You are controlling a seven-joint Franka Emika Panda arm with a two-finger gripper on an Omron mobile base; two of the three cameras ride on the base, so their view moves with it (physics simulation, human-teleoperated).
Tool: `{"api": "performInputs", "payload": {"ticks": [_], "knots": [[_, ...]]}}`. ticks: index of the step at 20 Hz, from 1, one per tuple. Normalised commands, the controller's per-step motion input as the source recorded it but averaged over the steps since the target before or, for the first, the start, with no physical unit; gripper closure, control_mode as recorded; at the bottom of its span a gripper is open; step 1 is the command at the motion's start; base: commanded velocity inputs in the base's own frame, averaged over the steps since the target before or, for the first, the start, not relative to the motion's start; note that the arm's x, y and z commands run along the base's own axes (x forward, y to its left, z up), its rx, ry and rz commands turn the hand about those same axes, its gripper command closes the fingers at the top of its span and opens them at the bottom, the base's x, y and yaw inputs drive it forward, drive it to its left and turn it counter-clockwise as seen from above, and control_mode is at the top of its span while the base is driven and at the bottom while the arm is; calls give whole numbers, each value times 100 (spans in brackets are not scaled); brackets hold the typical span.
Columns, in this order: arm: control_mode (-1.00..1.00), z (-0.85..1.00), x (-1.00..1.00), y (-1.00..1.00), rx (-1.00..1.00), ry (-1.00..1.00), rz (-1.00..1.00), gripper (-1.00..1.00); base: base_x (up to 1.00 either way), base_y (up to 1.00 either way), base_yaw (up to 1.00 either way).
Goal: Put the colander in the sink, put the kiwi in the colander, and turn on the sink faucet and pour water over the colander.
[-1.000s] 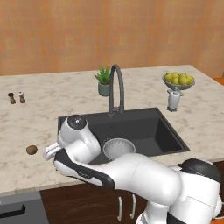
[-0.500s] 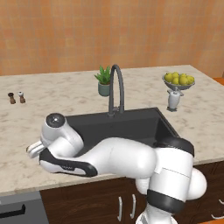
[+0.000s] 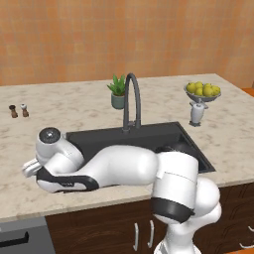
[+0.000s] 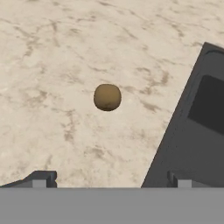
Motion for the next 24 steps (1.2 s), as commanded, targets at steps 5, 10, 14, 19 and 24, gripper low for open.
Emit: {"api": "performInputs", "payload": {"ticks": [5,10,14,19,24], "knots": [[-100,-29,19,18,0,0,-2,-100,0,0,0],[-100,-25,21,13,0,0,-3,-100,0,0,0],[-100,-22,21,10,0,0,-3,-100,0,0,0],[-100,-26,20,9,0,1,-3,-100,0,0,0],[-100,-21,27,20,0,1,-4,-100,0,0,0]]}}
